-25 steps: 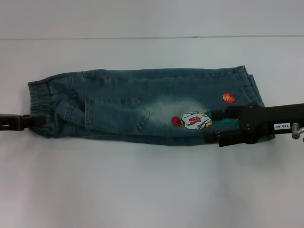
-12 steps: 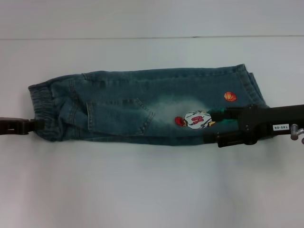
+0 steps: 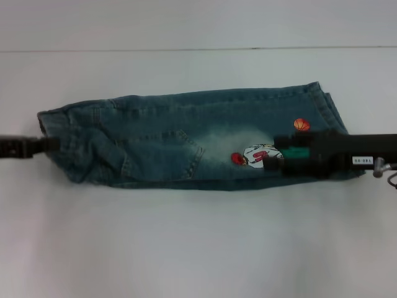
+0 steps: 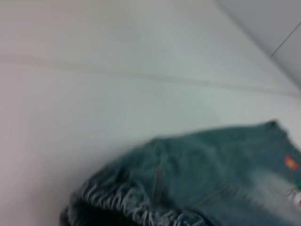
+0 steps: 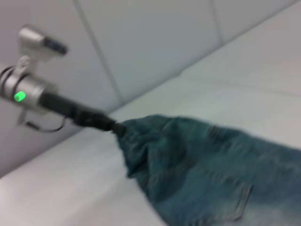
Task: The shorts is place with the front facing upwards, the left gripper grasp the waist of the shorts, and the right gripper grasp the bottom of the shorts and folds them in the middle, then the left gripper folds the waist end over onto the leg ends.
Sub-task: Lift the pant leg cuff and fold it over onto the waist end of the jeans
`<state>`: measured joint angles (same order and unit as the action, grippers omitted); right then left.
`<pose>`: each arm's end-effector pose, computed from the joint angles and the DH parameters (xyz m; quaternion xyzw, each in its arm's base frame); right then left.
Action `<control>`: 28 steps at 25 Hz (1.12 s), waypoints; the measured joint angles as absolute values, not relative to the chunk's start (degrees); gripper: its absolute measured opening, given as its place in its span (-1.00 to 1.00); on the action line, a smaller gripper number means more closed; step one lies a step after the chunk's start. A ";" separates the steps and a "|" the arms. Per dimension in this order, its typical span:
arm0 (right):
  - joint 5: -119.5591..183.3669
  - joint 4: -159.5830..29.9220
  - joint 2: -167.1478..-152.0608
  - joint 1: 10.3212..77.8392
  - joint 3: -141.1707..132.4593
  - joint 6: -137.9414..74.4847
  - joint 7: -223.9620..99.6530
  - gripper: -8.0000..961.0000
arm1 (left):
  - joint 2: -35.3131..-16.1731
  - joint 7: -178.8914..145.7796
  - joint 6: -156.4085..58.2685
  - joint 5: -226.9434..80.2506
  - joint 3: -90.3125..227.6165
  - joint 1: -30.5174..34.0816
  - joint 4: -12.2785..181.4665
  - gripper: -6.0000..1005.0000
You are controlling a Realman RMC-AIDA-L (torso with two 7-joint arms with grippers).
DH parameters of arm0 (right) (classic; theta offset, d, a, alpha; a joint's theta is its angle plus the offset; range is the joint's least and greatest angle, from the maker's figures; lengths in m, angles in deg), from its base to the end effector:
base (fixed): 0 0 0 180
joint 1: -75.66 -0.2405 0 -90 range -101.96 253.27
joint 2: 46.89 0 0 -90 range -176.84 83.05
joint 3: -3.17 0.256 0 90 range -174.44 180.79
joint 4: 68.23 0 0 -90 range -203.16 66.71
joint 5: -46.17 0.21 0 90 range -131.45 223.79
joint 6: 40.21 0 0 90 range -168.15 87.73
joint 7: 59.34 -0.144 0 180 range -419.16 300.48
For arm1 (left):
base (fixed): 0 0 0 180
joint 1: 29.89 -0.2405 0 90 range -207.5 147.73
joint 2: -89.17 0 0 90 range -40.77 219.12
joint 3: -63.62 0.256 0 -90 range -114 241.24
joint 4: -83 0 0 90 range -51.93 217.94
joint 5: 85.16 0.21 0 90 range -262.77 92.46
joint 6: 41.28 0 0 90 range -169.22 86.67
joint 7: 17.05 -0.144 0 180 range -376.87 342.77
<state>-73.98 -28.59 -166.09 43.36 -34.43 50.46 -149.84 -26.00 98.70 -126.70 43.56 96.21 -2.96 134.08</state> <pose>0.2573 0.3351 0.0019 -0.9280 0.2851 0.2200 0.0951 -0.3184 0.3376 0.0765 -0.8353 -0.4811 -0.1542 0.2172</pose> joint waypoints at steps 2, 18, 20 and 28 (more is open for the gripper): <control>-71.60 -30.91 -166.16 43.38 -33.48 48.06 -148.12 0.75 | -26.14 98.84 -128.34 42.14 95.54 -2.88 135.60 -0.90; -28.96 -76.27 -167.90 34.21 -28.53 21.78 -98.68 -0.46 | -25.76 100.76 -135.32 25.76 93.90 5.27 136.92 -0.90; -29.02 -78.65 -168.01 32.26 -27.26 19.50 -96.83 -0.57 | -25.88 101.00 -135.96 24.55 94.14 6.54 136.70 -0.90; -35.68 -87.09 -168.43 25.20 -22.05 14.60 -92.84 -0.99 | -27.33 101.13 -137.61 23.24 95.32 10.79 136.57 -0.90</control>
<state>-35.68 -87.09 -168.43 25.20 -22.05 14.60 -92.84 -27.33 101.13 -137.61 23.24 95.32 10.79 136.57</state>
